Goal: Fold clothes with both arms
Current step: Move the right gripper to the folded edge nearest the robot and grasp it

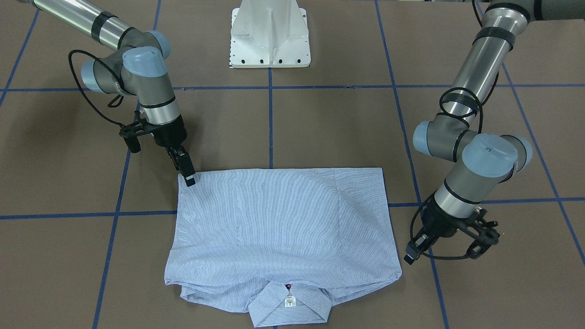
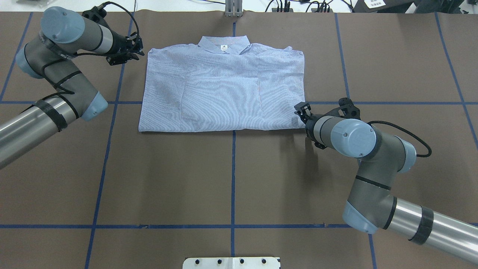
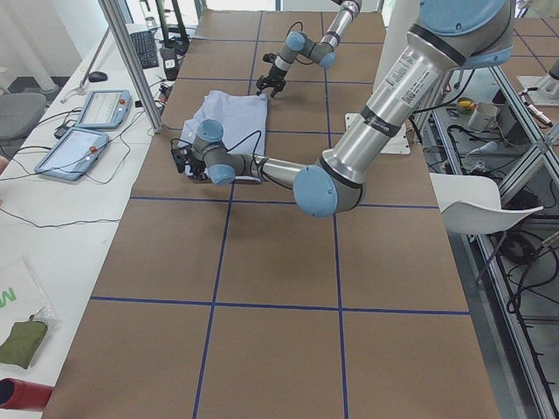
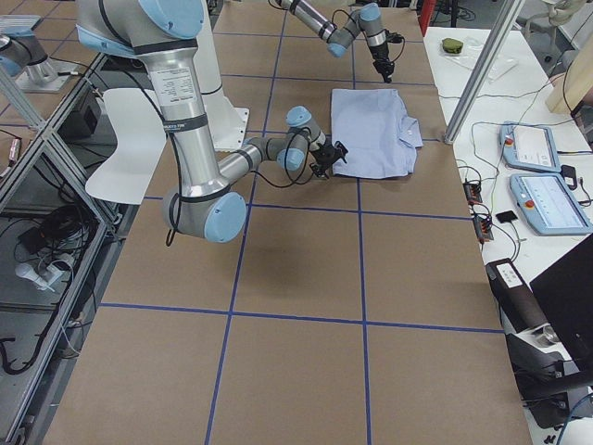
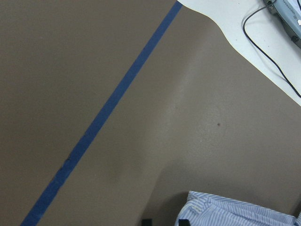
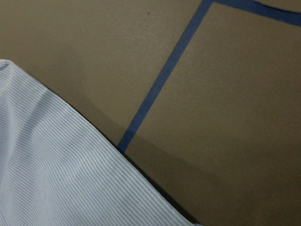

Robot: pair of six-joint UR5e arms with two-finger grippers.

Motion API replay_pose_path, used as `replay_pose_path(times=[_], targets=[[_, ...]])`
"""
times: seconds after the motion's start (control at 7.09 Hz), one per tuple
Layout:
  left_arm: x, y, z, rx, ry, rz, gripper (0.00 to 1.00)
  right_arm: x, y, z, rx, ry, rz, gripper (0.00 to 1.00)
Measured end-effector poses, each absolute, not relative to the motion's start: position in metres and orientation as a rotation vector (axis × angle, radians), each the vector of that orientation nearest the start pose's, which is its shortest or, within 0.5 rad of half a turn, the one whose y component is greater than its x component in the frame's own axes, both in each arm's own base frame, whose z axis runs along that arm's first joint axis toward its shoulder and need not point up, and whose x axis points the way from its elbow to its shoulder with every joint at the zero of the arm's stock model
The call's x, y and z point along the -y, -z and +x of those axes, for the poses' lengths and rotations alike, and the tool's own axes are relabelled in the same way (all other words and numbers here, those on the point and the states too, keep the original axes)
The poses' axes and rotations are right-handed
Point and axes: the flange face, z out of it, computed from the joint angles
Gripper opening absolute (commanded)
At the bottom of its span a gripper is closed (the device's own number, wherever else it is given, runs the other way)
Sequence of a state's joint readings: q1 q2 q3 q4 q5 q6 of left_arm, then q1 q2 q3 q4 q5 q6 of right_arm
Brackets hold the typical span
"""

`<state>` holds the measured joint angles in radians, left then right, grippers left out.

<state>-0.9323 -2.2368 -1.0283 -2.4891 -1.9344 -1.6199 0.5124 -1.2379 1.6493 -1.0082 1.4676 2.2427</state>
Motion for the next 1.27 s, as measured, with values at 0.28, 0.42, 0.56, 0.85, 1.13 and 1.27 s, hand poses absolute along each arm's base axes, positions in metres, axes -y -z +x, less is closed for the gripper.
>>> replay_pose_path(times=[0.28,0.42,0.56,0.85,1.13,1.27], targets=[[0.685,-0.412,0.388,-1.094,0.693,0.144,0.32,0.437,-0.380,-0.484,1.039,-1.134,0.019,0.00],[0.682,-0.415,0.386,-1.097,0.691,0.145,0.32,0.437,-0.379,-0.483,1.041,-1.133,0.018,0.00],[0.680,-0.419,0.385,-1.099,0.689,0.146,0.32,0.437,-0.377,-0.483,1.046,-1.133,0.018,0.00],[0.678,-0.421,0.385,-1.101,0.687,0.147,0.32,0.430,-0.371,-0.469,1.067,-1.130,0.014,0.00],[0.677,-0.417,0.385,-1.110,0.683,0.151,0.32,0.389,-0.360,-0.429,1.113,-1.105,-0.030,0.00],[0.676,-0.411,0.384,-1.120,0.679,0.156,0.32,0.353,-0.352,-0.417,1.130,-1.058,-0.098,0.00]])
